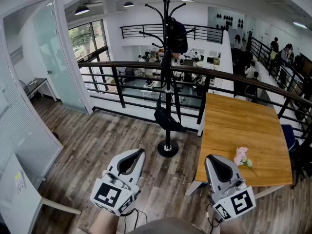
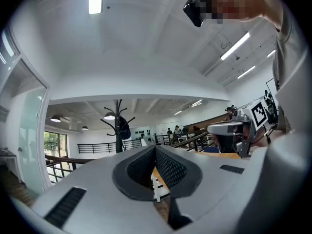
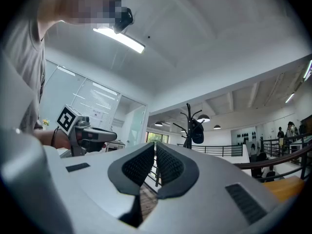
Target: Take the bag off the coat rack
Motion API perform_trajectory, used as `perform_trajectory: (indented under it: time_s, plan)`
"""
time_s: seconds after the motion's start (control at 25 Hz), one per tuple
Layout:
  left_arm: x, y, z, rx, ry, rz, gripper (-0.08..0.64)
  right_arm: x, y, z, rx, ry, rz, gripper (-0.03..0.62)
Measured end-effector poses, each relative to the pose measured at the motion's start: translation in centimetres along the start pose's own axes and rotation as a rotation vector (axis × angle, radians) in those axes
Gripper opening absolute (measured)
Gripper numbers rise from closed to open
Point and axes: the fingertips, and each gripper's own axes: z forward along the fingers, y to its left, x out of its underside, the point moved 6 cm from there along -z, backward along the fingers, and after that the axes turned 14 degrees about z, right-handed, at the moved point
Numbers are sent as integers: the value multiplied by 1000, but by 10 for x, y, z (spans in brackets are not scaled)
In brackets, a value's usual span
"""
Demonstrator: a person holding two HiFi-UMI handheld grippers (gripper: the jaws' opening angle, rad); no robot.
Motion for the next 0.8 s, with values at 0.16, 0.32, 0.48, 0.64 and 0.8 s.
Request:
perform_trajectory:
  time_s: [0.16, 0.32, 0.48, 0.64, 0.8]
  plan:
    - [-3, -7, 7, 0, 8, -8, 17, -3, -5, -4, -37, -17, 34, 37]
    - [0, -19, 15, 20, 16, -31, 17, 0, -15, -7, -42, -8, 36, 37]
    - [-1, -30, 22, -13, 5, -46, 18, 5, -26, -13, -56, 14, 42, 38]
    - [1, -39, 31, -70, 13, -57, 20, 10, -41, -18, -80, 23, 60, 38]
    - [2, -42, 36, -157, 18, -95, 213, 14, -56, -23, -88, 26, 82, 173]
